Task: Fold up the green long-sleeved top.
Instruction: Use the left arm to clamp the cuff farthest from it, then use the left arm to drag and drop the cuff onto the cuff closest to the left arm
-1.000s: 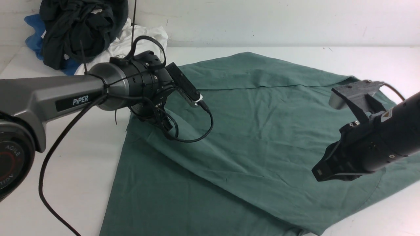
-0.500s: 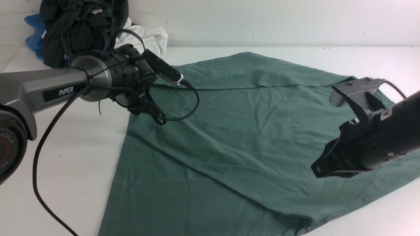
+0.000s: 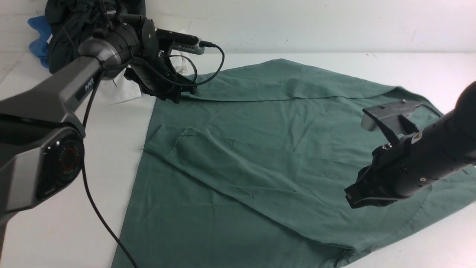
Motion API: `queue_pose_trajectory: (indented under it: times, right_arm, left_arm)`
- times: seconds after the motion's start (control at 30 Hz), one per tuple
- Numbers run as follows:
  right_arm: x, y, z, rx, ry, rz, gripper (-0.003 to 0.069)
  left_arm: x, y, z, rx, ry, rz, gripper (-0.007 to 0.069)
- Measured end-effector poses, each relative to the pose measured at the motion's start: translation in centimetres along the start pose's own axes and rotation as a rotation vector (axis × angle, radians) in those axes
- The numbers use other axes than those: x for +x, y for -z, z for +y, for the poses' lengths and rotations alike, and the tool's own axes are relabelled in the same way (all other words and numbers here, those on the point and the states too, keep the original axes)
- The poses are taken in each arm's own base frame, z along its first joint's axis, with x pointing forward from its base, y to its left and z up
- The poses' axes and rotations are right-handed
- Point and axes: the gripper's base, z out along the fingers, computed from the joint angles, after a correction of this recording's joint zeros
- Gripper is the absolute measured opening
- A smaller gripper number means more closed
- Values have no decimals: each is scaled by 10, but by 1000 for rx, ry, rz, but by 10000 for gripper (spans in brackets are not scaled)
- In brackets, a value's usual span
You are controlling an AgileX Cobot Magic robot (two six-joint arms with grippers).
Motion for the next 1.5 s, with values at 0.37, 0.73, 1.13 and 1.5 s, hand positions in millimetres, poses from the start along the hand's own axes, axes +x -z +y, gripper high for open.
queue_pose_trajectory:
  times: [0.37,0.73,1.13,1.5]
  right_arm:
    - [0,-35,-11,-5,-31,82,-14]
    - [1,-44,-14,-8,-39,107,-14]
    - [4,-44,-11,-32,-36,140,-14]
    - [4,-9,0,-37,2,84,-14]
  left_arm:
    - [-9,-36,12,-79,138,-165,414]
    - [-8,-51,10,-56,160,-214,209]
    - [-27,15,0,-60,141,-175,23]
    - [-11,98,-31,-24,-3,83,23]
